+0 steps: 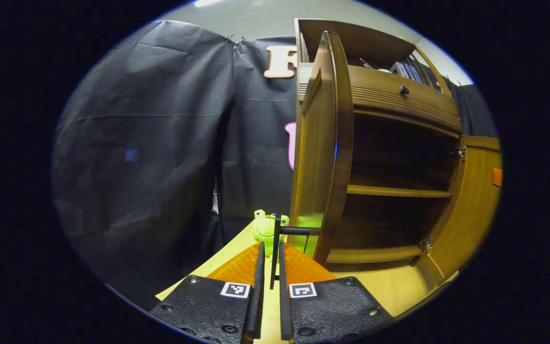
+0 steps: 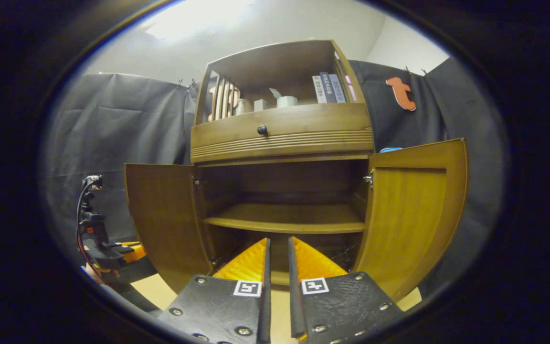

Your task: Open the right door of the double-door shoe cabinet with the right hand, and open the left door with the left hand.

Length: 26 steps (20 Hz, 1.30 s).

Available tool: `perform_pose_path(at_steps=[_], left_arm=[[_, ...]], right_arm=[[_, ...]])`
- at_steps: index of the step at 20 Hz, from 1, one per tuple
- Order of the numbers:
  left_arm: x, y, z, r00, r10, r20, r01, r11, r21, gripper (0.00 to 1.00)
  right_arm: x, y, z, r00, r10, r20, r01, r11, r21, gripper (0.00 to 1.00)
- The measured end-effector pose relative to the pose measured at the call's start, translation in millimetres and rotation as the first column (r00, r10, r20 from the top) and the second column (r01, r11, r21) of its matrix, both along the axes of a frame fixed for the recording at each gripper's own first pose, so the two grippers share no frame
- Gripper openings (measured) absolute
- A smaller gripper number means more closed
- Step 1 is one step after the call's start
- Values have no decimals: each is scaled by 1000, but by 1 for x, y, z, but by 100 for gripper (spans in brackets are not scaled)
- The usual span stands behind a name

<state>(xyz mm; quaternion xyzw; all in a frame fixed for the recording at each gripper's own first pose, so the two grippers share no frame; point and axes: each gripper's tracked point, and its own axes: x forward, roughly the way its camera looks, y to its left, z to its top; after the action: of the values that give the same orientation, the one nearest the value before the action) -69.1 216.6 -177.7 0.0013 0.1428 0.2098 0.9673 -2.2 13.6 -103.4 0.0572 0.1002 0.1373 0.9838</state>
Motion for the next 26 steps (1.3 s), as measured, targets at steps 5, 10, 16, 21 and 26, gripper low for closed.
perform_pose_path(at_steps=[5, 10, 16, 21, 26], left_arm=[[-20, 26, 9, 997, 77, 1, -77, 996, 35, 16], [-34, 39, 14, 993, 121, 6, -121, 992, 45, 16], [-36, 31, 15, 993, 121, 3, -121, 992, 46, 16], [-32, 7, 17, 996, 84, 15, -84, 996, 12, 16], [-12, -48, 32, 999, -20, 37, 20, 1000, -4, 16]], right_arm=[[6, 16, 0, 999, 40, 2, -40, 999, 8, 16], [4, 23, -2, 998, 60, -4, -60, 998, 21, 16], [0, 18, -2, 999, 51, -6, -51, 998, 24, 16], [-8, 6, -3, 1000, 27, -10, -27, 999, 19, 16], [-13, -8, -4, 1000, -4, -14, 4, 1000, 17, 16]])
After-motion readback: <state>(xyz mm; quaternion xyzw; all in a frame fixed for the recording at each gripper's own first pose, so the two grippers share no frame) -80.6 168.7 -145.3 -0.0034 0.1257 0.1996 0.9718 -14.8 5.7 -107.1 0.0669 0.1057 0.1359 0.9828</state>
